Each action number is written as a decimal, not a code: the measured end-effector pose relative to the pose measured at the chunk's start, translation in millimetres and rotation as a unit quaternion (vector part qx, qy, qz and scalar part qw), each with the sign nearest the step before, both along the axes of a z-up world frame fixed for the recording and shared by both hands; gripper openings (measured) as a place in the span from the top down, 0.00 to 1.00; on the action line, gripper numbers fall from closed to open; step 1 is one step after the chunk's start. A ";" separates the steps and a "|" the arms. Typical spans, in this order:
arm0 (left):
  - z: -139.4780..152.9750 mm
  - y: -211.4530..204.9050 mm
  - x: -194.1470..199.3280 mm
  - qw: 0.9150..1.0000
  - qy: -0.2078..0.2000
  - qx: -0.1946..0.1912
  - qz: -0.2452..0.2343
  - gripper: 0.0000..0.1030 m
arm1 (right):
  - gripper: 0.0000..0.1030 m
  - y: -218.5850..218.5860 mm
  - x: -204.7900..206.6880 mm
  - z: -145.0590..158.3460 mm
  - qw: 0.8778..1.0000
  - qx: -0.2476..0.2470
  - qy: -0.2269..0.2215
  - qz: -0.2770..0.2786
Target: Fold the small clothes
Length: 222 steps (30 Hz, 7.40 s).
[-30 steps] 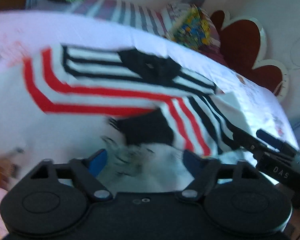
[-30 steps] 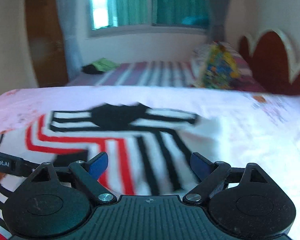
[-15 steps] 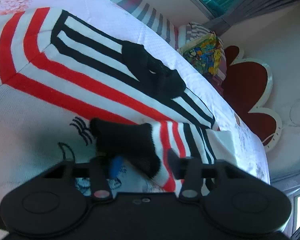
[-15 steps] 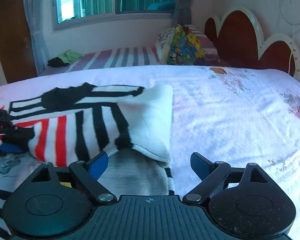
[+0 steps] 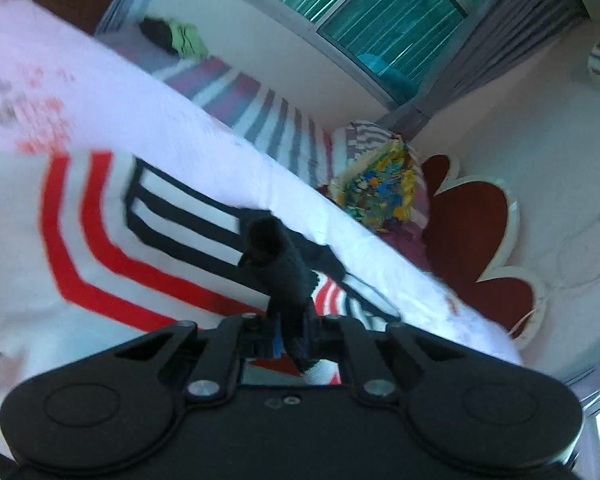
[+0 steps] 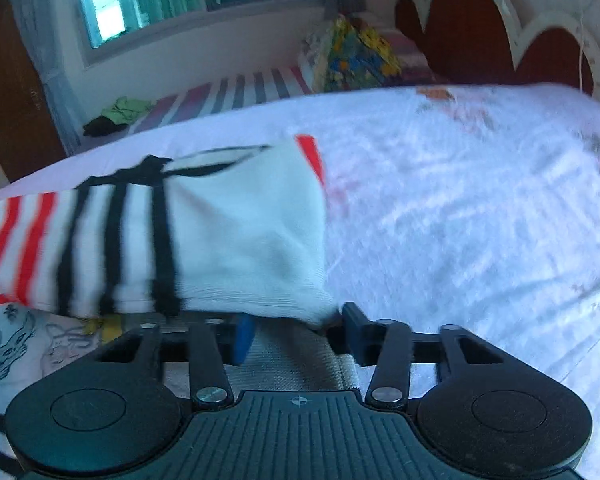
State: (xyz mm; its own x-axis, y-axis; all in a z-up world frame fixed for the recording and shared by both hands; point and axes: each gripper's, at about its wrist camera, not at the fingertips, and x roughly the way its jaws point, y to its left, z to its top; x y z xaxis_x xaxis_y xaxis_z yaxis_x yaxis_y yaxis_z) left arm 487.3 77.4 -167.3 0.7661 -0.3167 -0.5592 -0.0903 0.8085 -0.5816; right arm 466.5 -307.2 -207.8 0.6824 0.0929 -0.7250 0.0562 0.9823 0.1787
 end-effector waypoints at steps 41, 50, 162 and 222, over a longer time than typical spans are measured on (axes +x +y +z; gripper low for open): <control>-29.9 -25.8 13.2 0.980 0.061 0.183 -0.041 0.34 | 0.90 -25.3 126.2 0.4 0.998 0.055 -0.007 -0.027; -35.7 -32.4 22.8 0.975 0.060 0.206 -0.058 0.27 | 0.89 -21.9 120.0 4.8 0.998 0.017 -0.014 -0.061; -27.5 68.1 43.7 0.986 0.072 0.141 0.048 0.65 | 0.81 61.8 23.6 66.6 0.993 0.004 -0.100 0.056; -23.0 -7.3 -155.7 0.969 0.117 0.214 -0.039 0.62 | 0.67 41.2 -119.5 22.6 0.982 -0.062 0.014 0.177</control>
